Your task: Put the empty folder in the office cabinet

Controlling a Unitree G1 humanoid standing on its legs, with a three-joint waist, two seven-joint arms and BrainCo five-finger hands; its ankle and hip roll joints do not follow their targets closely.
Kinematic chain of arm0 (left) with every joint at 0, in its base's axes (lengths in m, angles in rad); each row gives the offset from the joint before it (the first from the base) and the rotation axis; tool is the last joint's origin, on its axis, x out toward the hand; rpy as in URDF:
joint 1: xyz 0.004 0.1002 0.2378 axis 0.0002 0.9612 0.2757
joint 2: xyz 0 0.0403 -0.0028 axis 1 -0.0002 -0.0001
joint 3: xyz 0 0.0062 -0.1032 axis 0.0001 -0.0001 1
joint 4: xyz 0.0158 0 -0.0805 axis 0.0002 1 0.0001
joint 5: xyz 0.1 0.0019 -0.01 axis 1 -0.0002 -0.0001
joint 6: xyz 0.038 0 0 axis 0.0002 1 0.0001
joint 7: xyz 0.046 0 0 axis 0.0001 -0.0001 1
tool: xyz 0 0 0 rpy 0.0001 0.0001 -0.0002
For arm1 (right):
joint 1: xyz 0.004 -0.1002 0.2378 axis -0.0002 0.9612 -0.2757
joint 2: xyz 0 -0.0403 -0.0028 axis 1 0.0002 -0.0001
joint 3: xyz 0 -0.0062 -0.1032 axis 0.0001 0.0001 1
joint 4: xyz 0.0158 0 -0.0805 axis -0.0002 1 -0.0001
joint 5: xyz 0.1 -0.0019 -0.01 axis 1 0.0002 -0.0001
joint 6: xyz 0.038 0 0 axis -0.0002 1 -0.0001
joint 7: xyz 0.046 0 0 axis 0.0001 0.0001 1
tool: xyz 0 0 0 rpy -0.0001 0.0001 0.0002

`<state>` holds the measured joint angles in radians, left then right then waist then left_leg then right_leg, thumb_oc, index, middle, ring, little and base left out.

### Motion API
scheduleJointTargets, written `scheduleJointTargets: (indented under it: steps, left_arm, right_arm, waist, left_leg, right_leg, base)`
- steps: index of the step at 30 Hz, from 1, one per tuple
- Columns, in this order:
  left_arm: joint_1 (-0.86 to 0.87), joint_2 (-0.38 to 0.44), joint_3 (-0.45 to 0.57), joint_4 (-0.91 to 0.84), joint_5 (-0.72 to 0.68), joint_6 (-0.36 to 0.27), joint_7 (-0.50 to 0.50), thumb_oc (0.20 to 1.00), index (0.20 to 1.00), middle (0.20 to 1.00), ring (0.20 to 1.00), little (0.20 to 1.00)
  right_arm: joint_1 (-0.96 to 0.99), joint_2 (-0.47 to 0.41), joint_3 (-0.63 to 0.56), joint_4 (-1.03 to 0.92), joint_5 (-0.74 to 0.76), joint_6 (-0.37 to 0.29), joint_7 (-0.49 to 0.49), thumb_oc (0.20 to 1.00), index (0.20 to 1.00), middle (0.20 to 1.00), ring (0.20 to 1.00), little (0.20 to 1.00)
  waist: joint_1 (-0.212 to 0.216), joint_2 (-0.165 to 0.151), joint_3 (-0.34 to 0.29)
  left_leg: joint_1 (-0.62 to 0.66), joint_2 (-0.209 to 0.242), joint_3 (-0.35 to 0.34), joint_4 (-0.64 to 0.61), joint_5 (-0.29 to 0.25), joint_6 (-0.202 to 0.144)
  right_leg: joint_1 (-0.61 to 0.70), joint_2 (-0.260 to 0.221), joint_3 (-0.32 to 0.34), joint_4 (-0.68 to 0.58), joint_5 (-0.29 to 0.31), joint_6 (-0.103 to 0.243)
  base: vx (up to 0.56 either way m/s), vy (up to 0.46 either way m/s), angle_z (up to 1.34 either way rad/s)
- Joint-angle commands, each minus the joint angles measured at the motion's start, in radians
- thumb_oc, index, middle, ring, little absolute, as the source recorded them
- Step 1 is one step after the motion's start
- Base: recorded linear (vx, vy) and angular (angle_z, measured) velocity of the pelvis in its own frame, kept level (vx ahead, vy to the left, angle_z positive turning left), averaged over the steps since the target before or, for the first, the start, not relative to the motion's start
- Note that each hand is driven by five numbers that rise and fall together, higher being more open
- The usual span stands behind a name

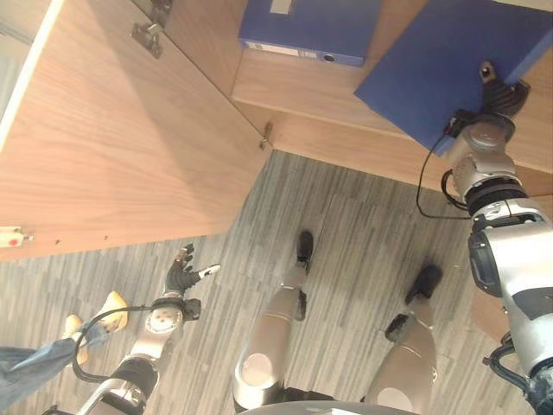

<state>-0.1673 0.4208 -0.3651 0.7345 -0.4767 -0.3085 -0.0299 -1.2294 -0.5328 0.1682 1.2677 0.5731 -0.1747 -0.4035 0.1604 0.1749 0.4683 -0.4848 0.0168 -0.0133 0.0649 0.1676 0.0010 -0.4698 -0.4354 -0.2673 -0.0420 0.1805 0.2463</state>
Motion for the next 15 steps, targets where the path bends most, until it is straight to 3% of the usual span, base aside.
scheduleJointTargets:
  steps: [1, 3, 5, 7, 11, 15]
  left_arm:
    - [0.012, 0.064, -0.053, -0.019, -0.013, -0.019, 0.002, 1.000, 1.000, 1.000, 1.000, 1.000]
    - [-0.004, 0.063, -0.062, -0.009, -0.001, -0.014, 0.009, 1.000, 1.000, 1.000, 1.000, 1.000]
    - [-0.014, 0.064, -0.068, 0.000, 0.008, -0.014, 0.012, 1.000, 1.000, 1.000, 1.000, 1.000]
    - [-0.017, 0.053, -0.075, 0.008, 0.014, -0.013, 0.011, 1.000, 1.000, 1.000, 1.000, 1.000]
    - [0.001, 0.041, -0.086, -0.002, 0.020, -0.009, 0.003, 1.000, 1.000, 1.000, 1.000, 1.000]
    - [0.017, 0.027, -0.098, 0.006, 0.028, -0.002, 0.011, 1.000, 1.000, 1.000, 1.000, 1.000]
  right_arm:
    - [-0.021, -0.116, 0.045, -0.072, 0.017, -0.067, -0.005, 0.200, 0.200, 0.200, 0.200, 0.200]
    - [-0.011, -0.126, 0.028, -0.047, 0.048, -0.073, -0.005, 0.200, 0.200, 0.200, 0.200, 0.200]
    - [0.003, -0.136, 0.019, -0.053, 0.068, -0.080, -0.006, 0.200, 0.200, 0.200, 0.200, 0.200]
    - [0.025, -0.150, 0.006, -0.041, 0.084, -0.078, -0.002, 0.200, 0.200, 0.200, 0.200, 0.200]
    - [0.011, -0.156, 0.010, -0.013, 0.094, -0.076, -0.002, 0.200, 0.200, 0.200, 0.200, 0.200]
    - [-0.029, -0.146, -0.029, 0.011, 0.183, -0.101, -0.028, 0.200, 0.200, 0.200, 0.200, 0.200]
  waist:
    - [0.009, -0.024, -0.033]
    - [0.007, -0.042, -0.021]
    - [0.001, -0.050, -0.021]
    - [-0.014, -0.062, -0.030]
    - [-0.017, -0.058, -0.050]
    - [-0.026, -0.033, -0.060]
  left_leg:
    - [0.089, -0.007, 0.024, 0.108, -0.223, -0.097]
    - [0.077, 0.005, 0.010, 0.180, -0.267, -0.105]
    - [0.068, -0.002, -0.004, 0.202, -0.281, -0.106]
    - [0.060, -0.014, -0.028, 0.233, -0.308, -0.111]
    - [0.059, -0.009, -0.024, 0.238, -0.320, -0.120]
    - [0.064, 0.016, -0.029, 0.239, -0.335, -0.132]
  right_leg:
    - [-0.083, -0.037, 0.023, -0.039, 0.174, 0.016]
    - [-0.100, -0.033, -0.003, -0.043, 0.183, 0.016]
    - [-0.098, -0.034, 0.011, -0.045, 0.182, 0.016]
    - [-0.088, -0.033, 0.051, -0.043, 0.217, 0.016]
    - [-0.081, -0.026, 0.053, -0.043, 0.233, 0.016]
    - [-0.075, 0.001, 0.057, -0.029, 0.200, 0.012]
  base:
    - [0.13, -0.243, 0.86]
    - [0.16, -0.288, 1.00]
    - [0.10, -0.162, 0.52]
    - [0.17, -0.209, 0.07]
    - [0.13, -0.144, 0.00]
    - [0.12, -0.129, -0.16]
